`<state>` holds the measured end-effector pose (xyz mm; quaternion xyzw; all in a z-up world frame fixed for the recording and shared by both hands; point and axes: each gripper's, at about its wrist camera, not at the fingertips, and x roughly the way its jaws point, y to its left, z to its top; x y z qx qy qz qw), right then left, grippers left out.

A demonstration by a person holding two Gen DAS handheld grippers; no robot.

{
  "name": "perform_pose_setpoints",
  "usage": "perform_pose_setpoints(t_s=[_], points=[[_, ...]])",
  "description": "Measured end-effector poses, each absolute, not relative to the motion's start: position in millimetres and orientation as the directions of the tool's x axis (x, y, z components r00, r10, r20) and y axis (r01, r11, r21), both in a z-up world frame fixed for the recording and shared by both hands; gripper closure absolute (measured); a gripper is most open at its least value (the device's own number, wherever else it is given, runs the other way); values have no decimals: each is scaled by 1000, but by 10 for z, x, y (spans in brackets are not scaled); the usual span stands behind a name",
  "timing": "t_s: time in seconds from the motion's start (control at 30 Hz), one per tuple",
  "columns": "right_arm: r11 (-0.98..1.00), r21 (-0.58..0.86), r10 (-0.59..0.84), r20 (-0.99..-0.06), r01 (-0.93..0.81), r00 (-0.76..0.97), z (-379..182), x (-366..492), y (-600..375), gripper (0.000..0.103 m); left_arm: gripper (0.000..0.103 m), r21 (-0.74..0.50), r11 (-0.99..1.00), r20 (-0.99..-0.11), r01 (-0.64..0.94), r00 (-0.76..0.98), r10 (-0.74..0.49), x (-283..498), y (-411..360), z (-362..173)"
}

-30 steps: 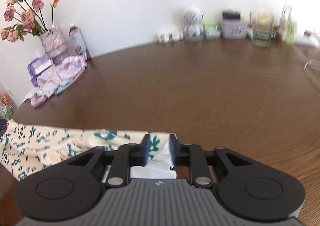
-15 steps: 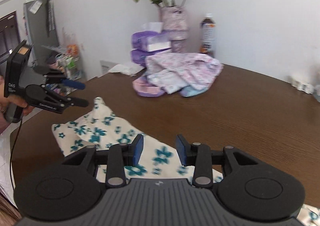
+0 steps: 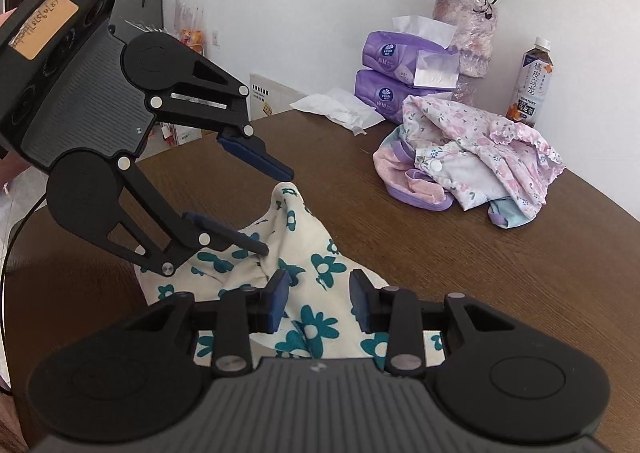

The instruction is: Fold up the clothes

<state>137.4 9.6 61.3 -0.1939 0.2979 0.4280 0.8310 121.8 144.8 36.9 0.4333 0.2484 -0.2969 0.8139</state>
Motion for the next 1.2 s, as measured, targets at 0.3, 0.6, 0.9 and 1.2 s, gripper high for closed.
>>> perform_pose_setpoints(t_s=[0.3, 0.6, 0.9, 1.2], points=[[514, -189, 497, -730, -836, 470, 387, 1353, 351, 96, 56, 565, 335, -683, 754, 655, -324, 1278, 1436, 294], [471, -374, 512, -621, -798, 593, 442, 1095, 370, 100, 100, 581, 279, -696, 765, 644, -316, 1315, 1333, 148], [493, -245, 531, -675, -835, 512, 434, 1262, 328, 72, 100, 716, 236, -596, 658, 751, -286, 1046, 1270, 27], [449, -364, 509, -646, -816, 568, 336, 1106, 381, 97, 87, 680, 268, -622, 683, 730, -283, 1110, 1259, 20]])
